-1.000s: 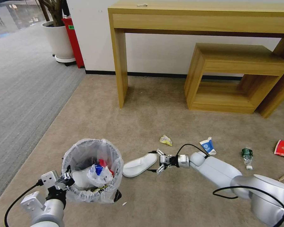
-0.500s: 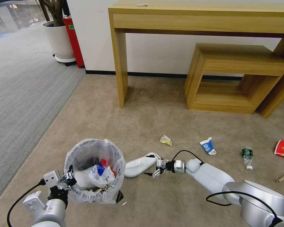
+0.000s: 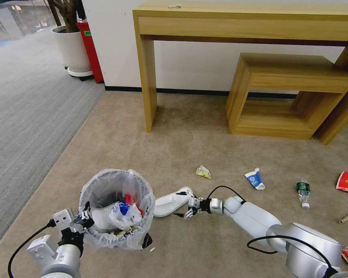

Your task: Pick up the trash bin and place the garbage on the floor into it.

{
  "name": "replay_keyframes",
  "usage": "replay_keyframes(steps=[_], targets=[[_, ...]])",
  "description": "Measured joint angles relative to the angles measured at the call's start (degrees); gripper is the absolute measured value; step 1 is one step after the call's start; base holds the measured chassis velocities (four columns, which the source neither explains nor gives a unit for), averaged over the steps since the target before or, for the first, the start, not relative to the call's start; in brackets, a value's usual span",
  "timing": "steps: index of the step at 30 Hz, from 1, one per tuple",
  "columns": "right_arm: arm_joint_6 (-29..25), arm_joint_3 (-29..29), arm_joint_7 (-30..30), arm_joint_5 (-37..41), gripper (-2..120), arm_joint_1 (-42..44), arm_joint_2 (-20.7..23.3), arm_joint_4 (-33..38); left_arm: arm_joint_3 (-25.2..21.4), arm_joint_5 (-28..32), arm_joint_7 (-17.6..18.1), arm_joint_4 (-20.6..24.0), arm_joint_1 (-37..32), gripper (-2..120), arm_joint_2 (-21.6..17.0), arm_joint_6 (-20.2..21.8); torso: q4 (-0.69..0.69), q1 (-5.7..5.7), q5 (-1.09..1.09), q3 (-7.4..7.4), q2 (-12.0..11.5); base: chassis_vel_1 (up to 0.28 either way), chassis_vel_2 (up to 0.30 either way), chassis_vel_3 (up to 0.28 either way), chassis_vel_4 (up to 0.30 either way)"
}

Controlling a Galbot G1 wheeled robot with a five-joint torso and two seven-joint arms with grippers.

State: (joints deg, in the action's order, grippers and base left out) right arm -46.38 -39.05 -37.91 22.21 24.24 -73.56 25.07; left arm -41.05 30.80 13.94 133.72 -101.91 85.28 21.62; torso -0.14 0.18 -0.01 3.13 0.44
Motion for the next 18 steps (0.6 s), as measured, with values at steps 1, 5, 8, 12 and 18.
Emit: replay_keyframes(steps=[1,5,8,12,18], targets=[[0.0,0.3,0.0,-0.3,93,0.3,-0.2,-0.4,0.0,0.0,0.0,0.0,0.0,1,0.0,0.0,0.0,0.0,0.0,0.0,0.0,0.0,0.0,0.0,0.0],[0.0,1.0,0.0,-0.7,88,1.2,-0.7,-1.1,0.0,0.0,0.0,-0.3,0.3,1,-0.1,-0.1,0.0,0.0,0.01,0.0,0.0,0.0,0.0,0.0,0.0],[0.0,1.1,0.0,-0.7,88,1.4,-1.0,-1.7,0.1,0.0,-0.1,-0.5,0.4,1,-0.1,-0.1,0.0,0.0,0.0,0.0,0.0,0.0,0.0,0.0,0.0],[0.0,1.6,0.0,-1.2,88,1.4,-1.6,-3.2,0.2,0.1,-0.2,-0.5,0.4,1,-0.1,-0.2,0.0,0.0,0.0,0.0,0.0,0.0,0.0,0.0,0.0],[0.0,3.1,0.1,-2.7,87,1.4,-2.8,-5.3,0.3,0.2,-0.2,-1.0,0.6,1,-0.2,-0.3,0.0,0.0,0.0,0.0,0.0,0.0,0.0,0.0,0.0]])
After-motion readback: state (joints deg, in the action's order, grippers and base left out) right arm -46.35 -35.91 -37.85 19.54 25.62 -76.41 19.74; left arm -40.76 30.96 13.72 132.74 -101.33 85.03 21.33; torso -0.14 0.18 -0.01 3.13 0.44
